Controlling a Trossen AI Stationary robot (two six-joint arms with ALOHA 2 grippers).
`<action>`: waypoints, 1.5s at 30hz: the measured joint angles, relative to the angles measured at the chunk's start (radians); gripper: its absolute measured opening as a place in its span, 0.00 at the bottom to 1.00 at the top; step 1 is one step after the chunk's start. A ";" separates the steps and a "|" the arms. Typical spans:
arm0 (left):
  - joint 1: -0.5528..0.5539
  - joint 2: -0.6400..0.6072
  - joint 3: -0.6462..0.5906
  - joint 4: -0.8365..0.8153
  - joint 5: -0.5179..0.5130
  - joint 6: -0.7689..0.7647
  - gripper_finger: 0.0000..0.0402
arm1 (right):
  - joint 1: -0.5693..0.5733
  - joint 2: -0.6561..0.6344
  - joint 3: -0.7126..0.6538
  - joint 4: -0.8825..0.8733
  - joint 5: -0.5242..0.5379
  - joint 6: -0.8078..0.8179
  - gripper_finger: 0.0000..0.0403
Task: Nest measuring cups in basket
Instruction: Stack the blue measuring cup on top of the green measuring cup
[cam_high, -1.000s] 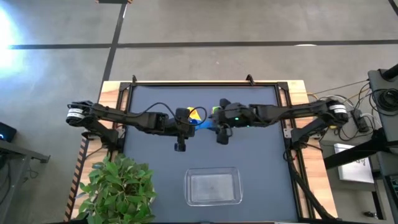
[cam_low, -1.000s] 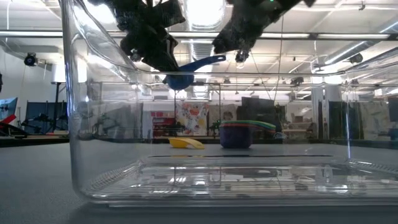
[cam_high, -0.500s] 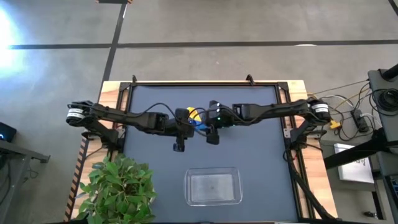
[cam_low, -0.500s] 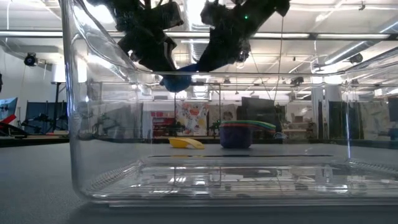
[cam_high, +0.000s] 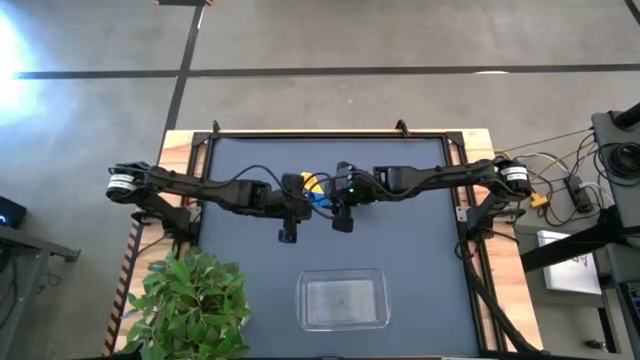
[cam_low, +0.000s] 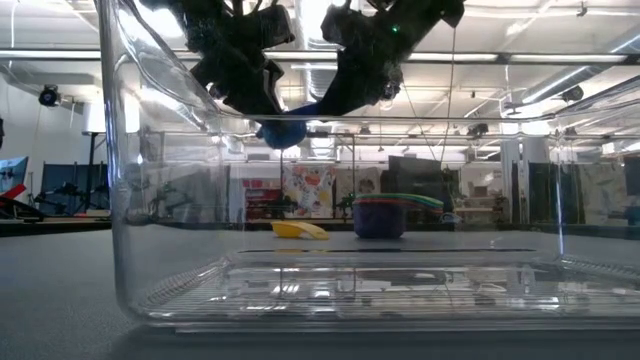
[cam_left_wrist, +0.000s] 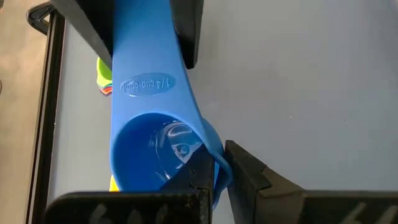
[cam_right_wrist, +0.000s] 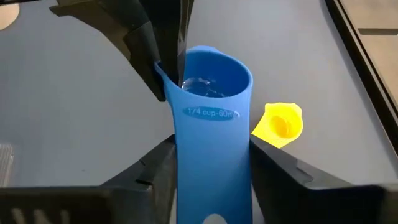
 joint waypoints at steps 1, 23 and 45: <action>0.000 0.000 0.000 -0.001 0.001 -0.001 0.01 | 0.000 0.001 0.000 -0.004 0.000 -0.001 0.36; 0.002 -0.134 -0.012 -0.076 -0.058 -0.142 0.37 | -0.015 -0.028 -0.019 -0.104 0.096 0.059 0.04; -0.002 -0.246 -0.402 0.557 0.049 -0.305 0.38 | -0.018 -0.165 -0.274 -0.030 -0.095 -0.076 0.04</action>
